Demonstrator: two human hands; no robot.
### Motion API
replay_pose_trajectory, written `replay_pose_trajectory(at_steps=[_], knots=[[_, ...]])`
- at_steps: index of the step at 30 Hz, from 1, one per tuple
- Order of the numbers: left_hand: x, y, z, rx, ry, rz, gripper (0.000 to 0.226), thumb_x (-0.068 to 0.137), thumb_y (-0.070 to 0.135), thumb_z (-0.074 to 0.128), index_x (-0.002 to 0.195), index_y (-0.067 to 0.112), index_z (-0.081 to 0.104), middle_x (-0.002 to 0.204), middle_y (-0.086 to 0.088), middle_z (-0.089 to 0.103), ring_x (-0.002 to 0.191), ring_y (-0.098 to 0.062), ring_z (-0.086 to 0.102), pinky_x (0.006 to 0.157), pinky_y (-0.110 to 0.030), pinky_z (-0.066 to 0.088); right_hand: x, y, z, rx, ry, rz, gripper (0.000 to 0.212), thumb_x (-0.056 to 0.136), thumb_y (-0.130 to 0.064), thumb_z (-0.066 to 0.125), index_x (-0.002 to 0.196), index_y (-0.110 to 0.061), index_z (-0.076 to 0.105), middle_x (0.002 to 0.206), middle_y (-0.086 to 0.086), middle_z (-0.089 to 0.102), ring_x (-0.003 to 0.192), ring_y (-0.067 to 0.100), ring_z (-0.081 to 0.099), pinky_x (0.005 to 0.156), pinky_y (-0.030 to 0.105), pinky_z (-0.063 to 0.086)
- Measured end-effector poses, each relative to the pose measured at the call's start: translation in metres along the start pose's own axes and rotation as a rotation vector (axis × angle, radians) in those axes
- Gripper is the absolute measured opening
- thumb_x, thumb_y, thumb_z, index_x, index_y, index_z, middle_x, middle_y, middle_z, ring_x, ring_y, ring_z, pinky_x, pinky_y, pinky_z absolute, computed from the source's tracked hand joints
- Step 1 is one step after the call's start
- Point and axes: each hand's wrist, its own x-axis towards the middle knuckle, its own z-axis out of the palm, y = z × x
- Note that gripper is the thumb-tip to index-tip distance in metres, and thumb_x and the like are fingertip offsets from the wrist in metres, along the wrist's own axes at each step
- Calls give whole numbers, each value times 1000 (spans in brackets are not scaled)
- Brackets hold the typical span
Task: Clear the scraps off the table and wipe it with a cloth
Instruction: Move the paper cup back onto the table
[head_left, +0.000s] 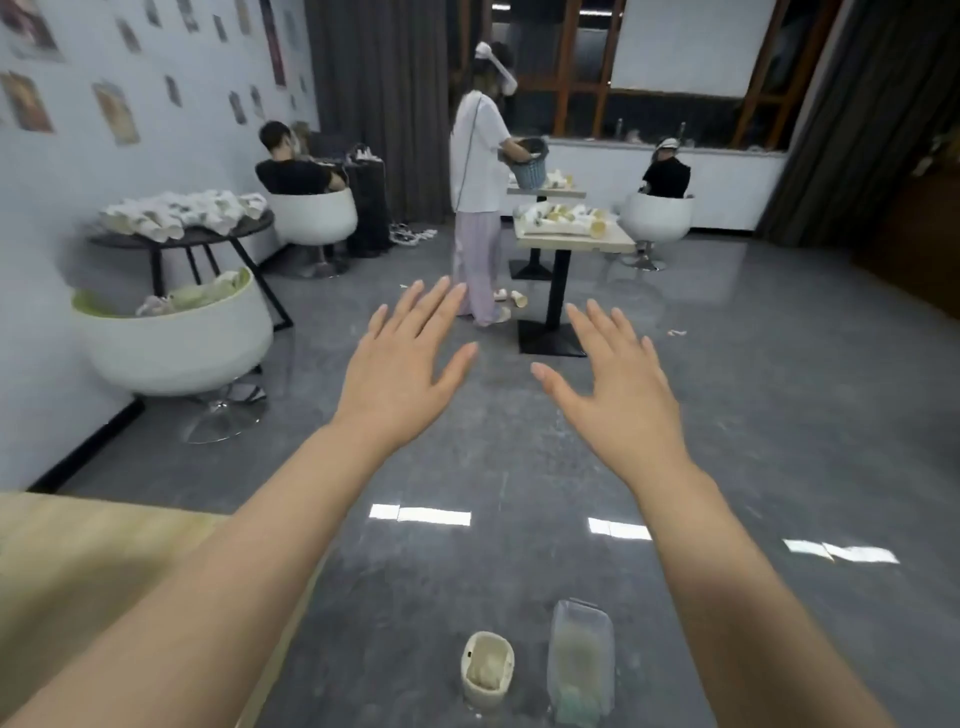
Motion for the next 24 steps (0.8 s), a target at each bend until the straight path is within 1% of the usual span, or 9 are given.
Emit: replay_pose_trajectory(at_steps=[3, 5, 10, 14, 16, 20, 24], knots=[[-36, -4, -39, -3, 15, -87, 64, 92, 56, 23, 149, 30, 14, 157, 12, 14, 145, -8, 5, 117, -32, 4, -8, -36, -10, 44, -34, -110, 67, 91, -58, 39, 149, -32, 16, 157, -12, 9, 145, 8, -1, 118, 33, 0], [-61, -11, -65, -4, 23, -166, 65, 90, 57, 22, 149, 31, 15, 157, 13, 13, 145, -7, 5, 117, -31, 5, -15, -57, -14, 81, -62, -173, 68, 91, -59, 39, 148, -33, 14, 157, -13, 8, 145, 7, -2, 118, 33, 0], [-134, -31, -127, 121, 65, -334, 71, 85, 63, 12, 149, 33, 15, 156, 13, 14, 145, -8, 6, 116, -31, 4, -46, -119, -11, 200, -161, -310, 68, 90, -60, 39, 148, -35, 16, 157, -13, 9, 145, 6, -1, 117, 32, 0], [-210, -48, -173, 204, 79, -475, 68, 87, 61, 16, 149, 32, 18, 156, 11, 18, 145, -9, 8, 116, -31, 4, -85, -182, 4, 304, -270, -424, 69, 90, -60, 40, 148, -34, 17, 157, -13, 10, 144, 5, 0, 117, 32, 1], [-236, -51, -187, 211, 66, -530, 66, 89, 59, 19, 149, 32, 18, 156, 11, 18, 145, -9, 7, 116, -32, 4, -98, -200, 12, 333, -302, -444, 69, 89, -60, 41, 148, -33, 18, 157, -13, 12, 144, 5, 2, 117, 32, 2], [-312, -64, -229, 245, 78, -684, 59, 94, 54, 26, 148, 33, 17, 156, 13, 15, 145, -8, 4, 117, -32, 3, -140, -261, 35, 416, -412, -520, 67, 89, -60, 42, 147, -35, 19, 156, -14, 15, 144, 4, 4, 118, 32, 4], [-388, -81, -266, 235, 109, -834, 55, 97, 46, 35, 148, 32, 19, 156, 11, 17, 145, -8, 7, 117, -32, 5, -185, -324, 57, 477, -496, -589, 65, 90, -58, 44, 147, -34, 22, 155, -13, 19, 144, 7, 8, 118, 35, 9]])
